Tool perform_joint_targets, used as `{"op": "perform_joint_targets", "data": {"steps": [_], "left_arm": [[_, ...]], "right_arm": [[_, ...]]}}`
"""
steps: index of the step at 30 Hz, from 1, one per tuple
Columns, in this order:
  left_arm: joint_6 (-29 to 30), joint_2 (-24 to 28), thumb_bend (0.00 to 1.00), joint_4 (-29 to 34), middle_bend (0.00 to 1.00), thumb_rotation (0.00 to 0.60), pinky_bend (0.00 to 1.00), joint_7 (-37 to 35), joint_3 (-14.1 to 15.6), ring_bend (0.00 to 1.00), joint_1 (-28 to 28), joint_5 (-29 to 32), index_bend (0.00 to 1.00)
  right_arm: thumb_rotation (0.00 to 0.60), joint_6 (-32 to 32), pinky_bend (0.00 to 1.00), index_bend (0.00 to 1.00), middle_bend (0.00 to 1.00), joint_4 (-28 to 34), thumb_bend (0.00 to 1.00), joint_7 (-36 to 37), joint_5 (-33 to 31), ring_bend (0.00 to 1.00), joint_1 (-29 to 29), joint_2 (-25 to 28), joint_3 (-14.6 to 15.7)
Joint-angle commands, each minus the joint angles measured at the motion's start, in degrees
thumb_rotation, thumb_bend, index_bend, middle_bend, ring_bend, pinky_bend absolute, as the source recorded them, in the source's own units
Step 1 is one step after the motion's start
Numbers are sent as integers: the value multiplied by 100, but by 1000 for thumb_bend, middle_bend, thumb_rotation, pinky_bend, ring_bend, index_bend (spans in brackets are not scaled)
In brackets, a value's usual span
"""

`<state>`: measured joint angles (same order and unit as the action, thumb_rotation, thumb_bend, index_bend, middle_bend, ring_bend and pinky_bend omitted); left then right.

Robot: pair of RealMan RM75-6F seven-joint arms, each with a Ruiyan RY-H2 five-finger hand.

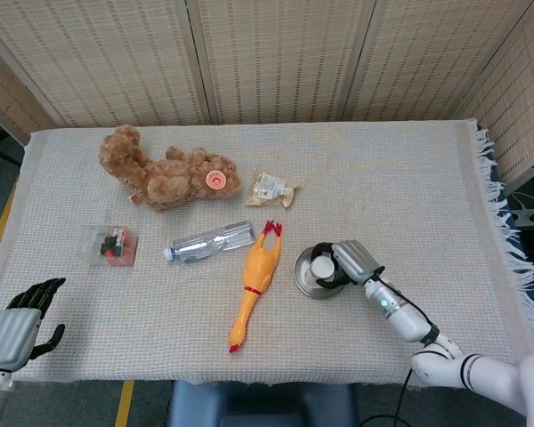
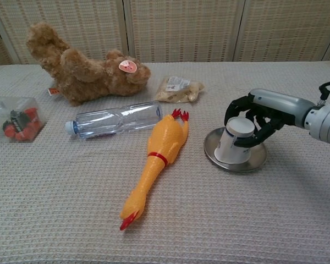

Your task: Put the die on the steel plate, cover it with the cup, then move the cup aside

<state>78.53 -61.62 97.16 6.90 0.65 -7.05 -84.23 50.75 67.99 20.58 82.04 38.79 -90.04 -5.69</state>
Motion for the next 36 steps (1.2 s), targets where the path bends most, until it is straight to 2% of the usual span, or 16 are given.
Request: {"op": "perform_joint_targets", "data": {"steps": [1,5,9,16,19,25,29,32,36], "left_arm": [[-4,-2,398,-3,99,600,212,-1,-1,113,-2,2,86],[-8,-6,398,-5,99,600,212,6,-3,113,-5,6,86],[-31,-12,398,-3,99,600,212,28,-3,113,-14,20,86],[-31,-11,399,3,99,600,212,41,0,113,-13,25,86],[-34,-6,398,9,99,600,212,41,-1,113,-15,26,86],[-12,4,398,23,99,600,212,32,4,113,-4,11,86],[-19,0,398,22,99,600,212,40,7,113,-5,14,86],[-31,-3,398,29,99,600,212,68,17,113,-12,-3,86],[-43,-15,399,38,99,600,212,117,25,113,-18,-7,86]], "right_arm": [[600,485,797,647,562,-518,165,-684,14,525,-80,-330,-80],[600,622,797,647,562,-729,166,-715,-9,525,-113,-493,-122],[600,402,797,647,562,-367,166,-204,11,525,-89,-255,-80],[600,497,797,647,562,471,166,497,240,525,-125,329,-39],[600,796,798,647,562,592,166,251,335,525,-203,462,-66],[600,1883,798,647,562,639,166,-755,328,525,-662,507,-204],[600,2165,798,647,562,583,166,-1284,120,525,-994,581,-148],[600,2173,798,647,562,320,165,-1236,-21,525,-1163,536,-91],[600,1936,798,647,562,-123,166,-579,-117,525,-1236,463,-41]]}}
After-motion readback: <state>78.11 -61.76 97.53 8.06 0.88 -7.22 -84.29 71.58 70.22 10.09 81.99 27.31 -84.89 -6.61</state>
